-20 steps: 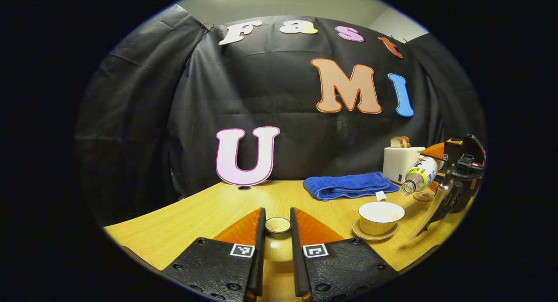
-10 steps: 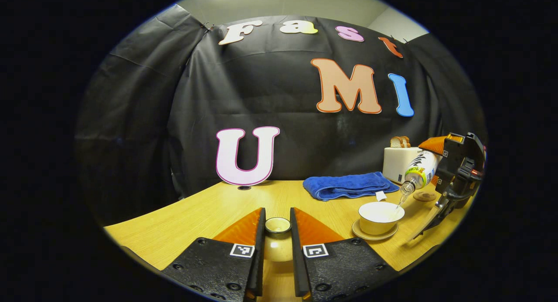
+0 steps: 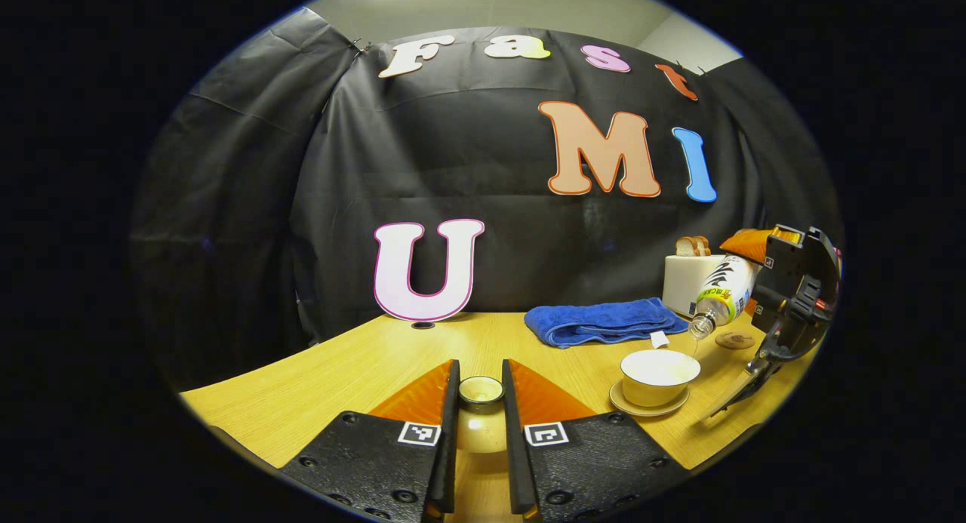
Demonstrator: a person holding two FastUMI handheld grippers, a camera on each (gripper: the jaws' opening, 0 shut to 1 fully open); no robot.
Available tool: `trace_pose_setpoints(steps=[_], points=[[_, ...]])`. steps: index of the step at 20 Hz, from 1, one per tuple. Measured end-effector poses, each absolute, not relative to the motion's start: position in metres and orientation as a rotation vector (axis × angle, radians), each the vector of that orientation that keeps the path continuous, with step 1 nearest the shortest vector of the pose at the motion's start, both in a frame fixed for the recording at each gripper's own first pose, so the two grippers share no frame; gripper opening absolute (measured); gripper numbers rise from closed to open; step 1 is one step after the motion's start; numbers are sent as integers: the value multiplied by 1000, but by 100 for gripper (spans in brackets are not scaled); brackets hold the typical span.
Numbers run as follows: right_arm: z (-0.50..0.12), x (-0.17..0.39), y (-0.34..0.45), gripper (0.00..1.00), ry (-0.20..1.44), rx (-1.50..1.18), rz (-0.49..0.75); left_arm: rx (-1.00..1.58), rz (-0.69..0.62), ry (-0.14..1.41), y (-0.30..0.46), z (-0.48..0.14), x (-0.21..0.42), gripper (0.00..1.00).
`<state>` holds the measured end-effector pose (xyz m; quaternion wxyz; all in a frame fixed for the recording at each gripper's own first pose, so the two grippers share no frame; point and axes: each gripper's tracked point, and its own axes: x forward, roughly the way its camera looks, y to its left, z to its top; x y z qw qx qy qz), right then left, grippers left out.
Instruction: Open the teacup lid with one hand, grasp the water bottle and pour water into the teacup with the other hand; after pouring, place the water bottle on the coaster and then close the teacup lid.
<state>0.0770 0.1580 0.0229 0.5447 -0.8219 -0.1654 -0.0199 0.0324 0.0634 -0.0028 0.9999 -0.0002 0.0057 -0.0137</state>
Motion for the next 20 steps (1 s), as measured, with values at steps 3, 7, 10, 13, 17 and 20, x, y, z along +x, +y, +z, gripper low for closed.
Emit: trace_pose_setpoints(steps=[3,7,10,13,17,20], points=[[5,79,152,69,-278,-1837,26,0,-28,11,63,-3,31,25],[-23,79,146,64,-86,-1609,156,-1,-28,11,63,-3,32,26],[-37,73,142,67,42,-1346,245,-1,-28,11,63,-3,32,26],[-24,68,151,71,79,-1106,271,-1,-27,11,64,-3,32,26],[-2,62,139,65,101,-797,297,0,-27,11,64,-3,32,26],[26,66,117,65,106,-562,284,-1,-25,11,64,-3,31,26]])
